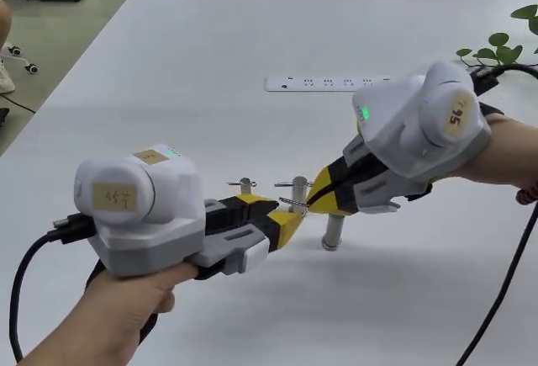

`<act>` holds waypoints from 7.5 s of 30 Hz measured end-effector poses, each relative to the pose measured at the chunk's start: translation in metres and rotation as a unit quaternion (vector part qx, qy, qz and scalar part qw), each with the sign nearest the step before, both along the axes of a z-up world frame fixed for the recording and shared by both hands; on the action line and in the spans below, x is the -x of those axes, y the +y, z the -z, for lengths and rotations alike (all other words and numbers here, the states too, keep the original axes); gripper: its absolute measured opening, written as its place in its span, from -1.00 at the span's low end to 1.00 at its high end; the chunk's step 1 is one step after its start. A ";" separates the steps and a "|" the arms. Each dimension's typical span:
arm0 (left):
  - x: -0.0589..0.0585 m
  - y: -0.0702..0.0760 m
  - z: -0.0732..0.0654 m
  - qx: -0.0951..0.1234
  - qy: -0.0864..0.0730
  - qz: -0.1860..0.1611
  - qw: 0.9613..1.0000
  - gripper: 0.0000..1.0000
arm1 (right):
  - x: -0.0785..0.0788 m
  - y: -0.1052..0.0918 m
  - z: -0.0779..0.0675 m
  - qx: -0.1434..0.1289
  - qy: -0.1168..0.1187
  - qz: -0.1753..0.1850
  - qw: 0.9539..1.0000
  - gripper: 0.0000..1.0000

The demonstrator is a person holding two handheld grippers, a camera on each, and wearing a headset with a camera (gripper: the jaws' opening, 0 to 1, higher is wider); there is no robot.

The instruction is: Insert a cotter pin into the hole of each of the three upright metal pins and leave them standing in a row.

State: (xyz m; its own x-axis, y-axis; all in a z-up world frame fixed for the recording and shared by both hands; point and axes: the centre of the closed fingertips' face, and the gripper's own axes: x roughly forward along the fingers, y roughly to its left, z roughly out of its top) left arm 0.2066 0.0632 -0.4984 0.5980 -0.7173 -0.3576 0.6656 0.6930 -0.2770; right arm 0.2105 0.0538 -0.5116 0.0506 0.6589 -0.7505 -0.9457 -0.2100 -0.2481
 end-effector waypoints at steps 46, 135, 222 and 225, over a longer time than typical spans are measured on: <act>0.004 -0.003 -0.001 0.071 0.055 -0.028 0.996 -1.00 | 0.011 0.009 -0.007 0.004 -0.059 -0.036 0.998 -1.00; 0.050 -0.017 -0.013 0.052 -0.019 0.153 0.987 -1.00 | 0.066 -0.004 -0.009 -0.139 0.309 0.092 0.936 -1.00; -0.034 -0.059 0.083 -0.091 -0.034 0.016 0.995 -0.66 | -0.016 -0.095 0.060 0.102 0.124 0.202 0.966 -1.00; -0.034 -0.060 0.088 -0.095 -0.031 0.019 0.995 -0.68 | -0.016 -0.093 0.059 0.102 0.124 0.198 0.967 -1.00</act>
